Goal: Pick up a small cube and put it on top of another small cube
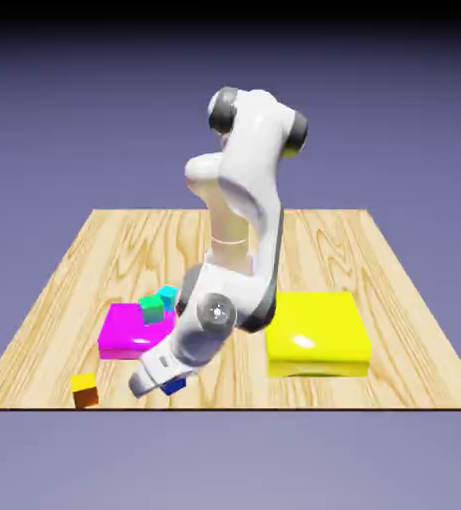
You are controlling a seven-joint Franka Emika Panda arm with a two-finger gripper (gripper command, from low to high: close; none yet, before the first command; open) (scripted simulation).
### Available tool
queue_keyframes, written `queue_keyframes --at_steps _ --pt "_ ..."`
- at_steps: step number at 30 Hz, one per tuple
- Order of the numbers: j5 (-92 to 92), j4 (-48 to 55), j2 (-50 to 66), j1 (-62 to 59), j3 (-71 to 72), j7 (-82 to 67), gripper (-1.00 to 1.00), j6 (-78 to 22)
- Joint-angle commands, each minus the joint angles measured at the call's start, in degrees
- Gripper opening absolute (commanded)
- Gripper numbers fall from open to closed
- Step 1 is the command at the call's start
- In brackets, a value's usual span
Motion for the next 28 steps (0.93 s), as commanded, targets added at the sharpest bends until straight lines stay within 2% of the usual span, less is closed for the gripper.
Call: queue_keyframes --at_steps 1,15,21,22,28 --pt "0.09 -1.54 -2.08 -1.44 0.17 2.33 -1.00 -0.84" --pt "3.21 -21.91 -29.63 -20.53 2.43 32.29 -1.00 -12.56" --pt "4.80 -28.97 -25.86 -21.03 2.89 31.03 -1.00 -2.15" --pt "4.80 -28.97 -25.86 -21.03 2.89 31.03 1.00 -2.15" --pt "3.21 -21.91 -29.63 -20.53 2.43 32.29 1.00 -12.56"
